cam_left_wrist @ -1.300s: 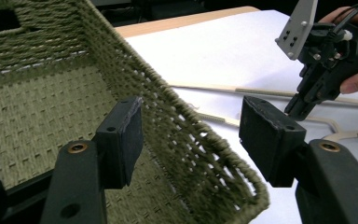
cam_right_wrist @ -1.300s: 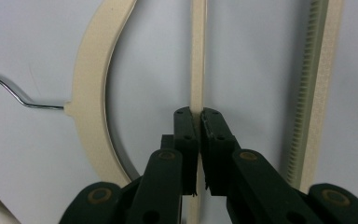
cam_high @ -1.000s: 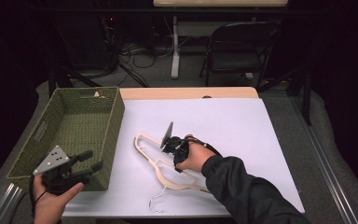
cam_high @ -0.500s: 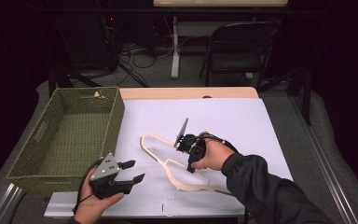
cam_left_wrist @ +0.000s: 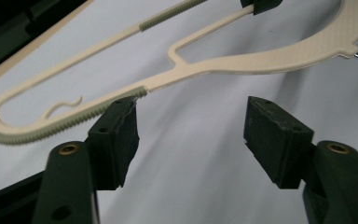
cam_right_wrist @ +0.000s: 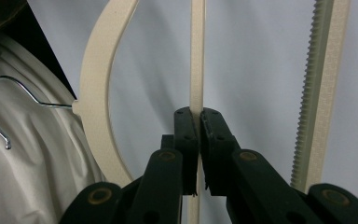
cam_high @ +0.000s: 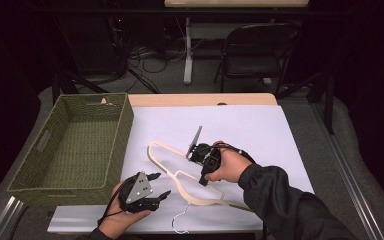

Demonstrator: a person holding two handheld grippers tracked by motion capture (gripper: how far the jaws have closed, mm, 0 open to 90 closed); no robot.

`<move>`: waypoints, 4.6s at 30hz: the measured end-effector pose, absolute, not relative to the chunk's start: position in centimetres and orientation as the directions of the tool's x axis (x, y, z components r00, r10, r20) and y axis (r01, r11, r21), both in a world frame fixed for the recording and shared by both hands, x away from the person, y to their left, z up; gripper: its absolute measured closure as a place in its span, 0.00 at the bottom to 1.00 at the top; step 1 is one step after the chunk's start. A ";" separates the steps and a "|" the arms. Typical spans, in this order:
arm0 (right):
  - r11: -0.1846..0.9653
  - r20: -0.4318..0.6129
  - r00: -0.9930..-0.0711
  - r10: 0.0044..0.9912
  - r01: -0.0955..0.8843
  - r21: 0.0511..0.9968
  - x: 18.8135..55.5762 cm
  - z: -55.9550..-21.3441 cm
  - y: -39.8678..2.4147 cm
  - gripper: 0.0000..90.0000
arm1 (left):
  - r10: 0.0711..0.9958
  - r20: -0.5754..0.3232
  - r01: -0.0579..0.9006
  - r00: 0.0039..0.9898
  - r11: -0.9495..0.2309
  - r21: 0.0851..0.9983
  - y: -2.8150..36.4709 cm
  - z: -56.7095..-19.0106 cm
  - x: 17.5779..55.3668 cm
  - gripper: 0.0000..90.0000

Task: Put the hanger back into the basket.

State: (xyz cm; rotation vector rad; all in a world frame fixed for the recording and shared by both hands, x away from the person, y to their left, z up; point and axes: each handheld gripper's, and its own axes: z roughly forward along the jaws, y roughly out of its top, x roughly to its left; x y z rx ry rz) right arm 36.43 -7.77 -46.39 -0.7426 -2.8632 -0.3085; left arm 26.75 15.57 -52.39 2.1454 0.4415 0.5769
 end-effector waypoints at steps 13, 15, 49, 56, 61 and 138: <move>0.857 0.242 -0.862 0.445 0.489 0.164 36.5 -47.0 -6.7 0.95 | 0.451 0.355 0.029 0.819 -0.651 0.759 14.4 -52.8 26.7 0.27; 0.860 0.236 -0.863 0.447 0.487 0.153 36.5 -47.0 -6.5 0.95 | 0.449 0.357 0.027 0.819 -0.651 0.758 14.3 -52.8 26.7 0.27; 0.893 0.224 -0.892 0.392 0.428 0.139 37.0 -49.0 -4.4 0.95 | 0.295 0.327 -0.045 0.898 -0.676 0.735 13.5 -53.1 27.0 0.62; 0.897 0.217 -0.896 0.387 0.421 0.136 37.0 -49.2 -4.3 0.95 | 0.300 0.324 -0.045 0.897 -0.668 0.743 13.6 -52.9 27.1 0.67; 0.885 0.229 -0.887 0.402 0.440 0.152 36.8 -49.6 -4.7 0.94 | 0.303 0.305 -0.032 0.903 -0.660 0.751 13.5 -52.6 27.4 0.69; 0.764 0.016 -0.885 0.465 0.410 0.498 37.0 -46.0 -15.4 0.97 | 0.484 0.142 0.141 0.863 -0.502 0.854 17.1 -48.0 29.7 0.58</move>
